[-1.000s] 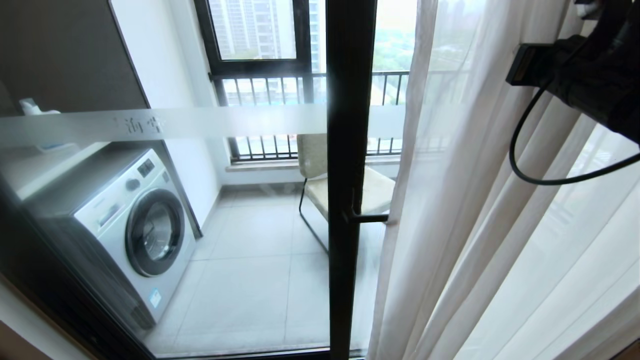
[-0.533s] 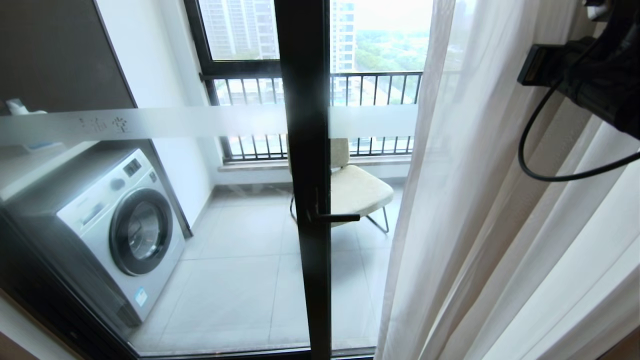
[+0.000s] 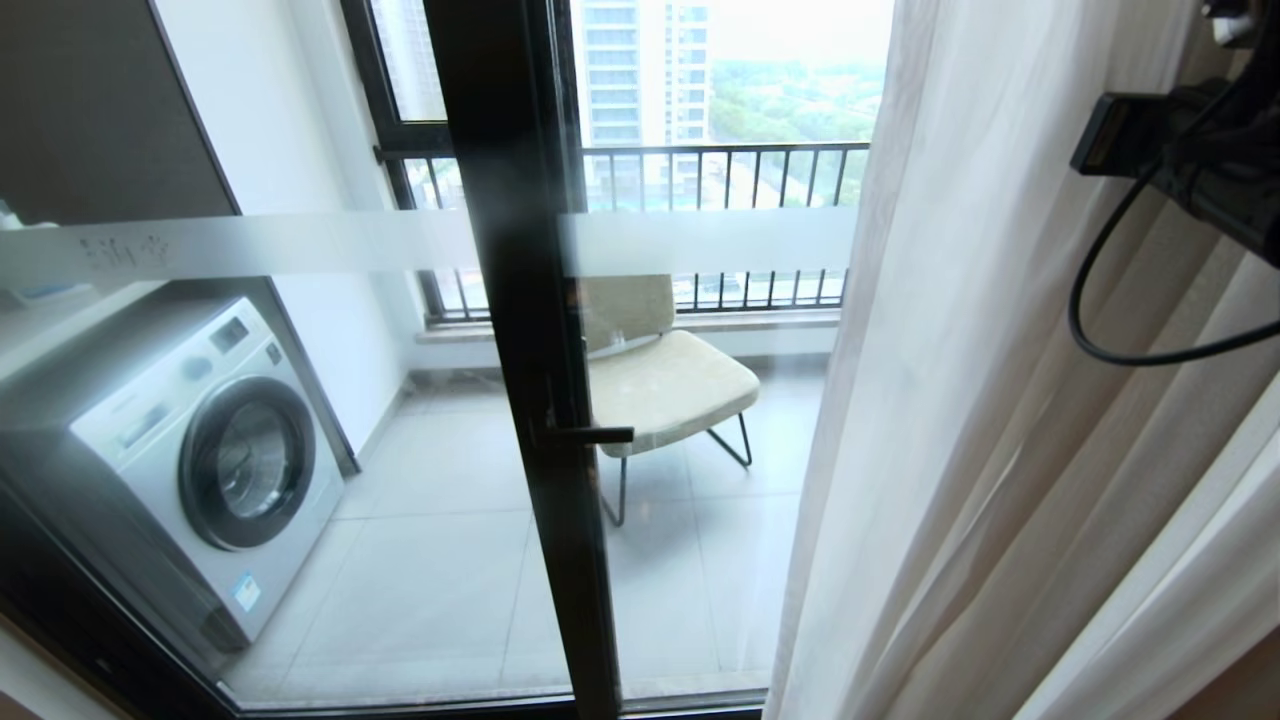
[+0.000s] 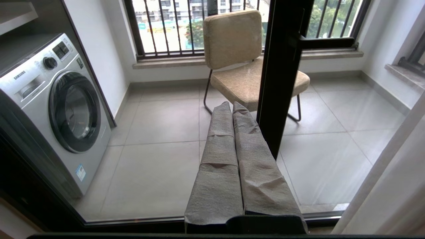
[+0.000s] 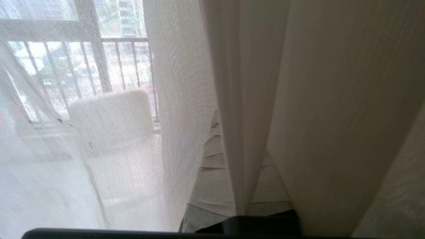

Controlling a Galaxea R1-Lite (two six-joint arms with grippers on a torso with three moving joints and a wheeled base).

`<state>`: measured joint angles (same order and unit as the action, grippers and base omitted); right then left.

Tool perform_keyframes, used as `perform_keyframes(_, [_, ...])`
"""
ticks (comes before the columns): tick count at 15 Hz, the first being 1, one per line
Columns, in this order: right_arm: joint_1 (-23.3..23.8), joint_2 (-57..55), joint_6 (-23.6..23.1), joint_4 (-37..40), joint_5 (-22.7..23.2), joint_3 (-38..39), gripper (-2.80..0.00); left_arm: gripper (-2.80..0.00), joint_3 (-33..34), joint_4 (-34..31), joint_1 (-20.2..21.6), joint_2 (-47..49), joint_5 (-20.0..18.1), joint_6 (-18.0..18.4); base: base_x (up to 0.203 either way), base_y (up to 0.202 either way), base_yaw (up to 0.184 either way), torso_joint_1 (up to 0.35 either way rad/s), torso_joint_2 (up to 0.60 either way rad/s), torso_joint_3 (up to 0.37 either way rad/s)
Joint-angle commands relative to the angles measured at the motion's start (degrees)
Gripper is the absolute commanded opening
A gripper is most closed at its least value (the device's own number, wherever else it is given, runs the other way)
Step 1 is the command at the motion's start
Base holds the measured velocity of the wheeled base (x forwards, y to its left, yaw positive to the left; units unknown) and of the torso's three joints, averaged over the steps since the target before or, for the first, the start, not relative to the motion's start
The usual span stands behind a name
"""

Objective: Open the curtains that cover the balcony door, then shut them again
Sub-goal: Pull the inner curtains open on both sides

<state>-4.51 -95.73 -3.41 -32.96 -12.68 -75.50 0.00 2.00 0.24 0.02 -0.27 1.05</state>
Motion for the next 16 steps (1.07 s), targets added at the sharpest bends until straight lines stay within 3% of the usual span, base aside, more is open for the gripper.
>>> perform_keyframes(1, [1.24, 0.81, -0.02, -0.16, -0.07, 1.35, -2.8, -2.8, 0.0, 0.02, 0.02, -0.02, 0.0, 0.01, 0.0, -0.186, 0.002, 0.01, 0.0, 0.006])
perform_keyframes(16, [8.29, 5.82, 0.07, 0.18, 0.02, 8.08, -2.8, -2.8, 0.0, -0.07, 0.02, -0.02, 0.0, 0.01, 0.0, -0.19, 0.002, 0.002, 0.0, 0.003])
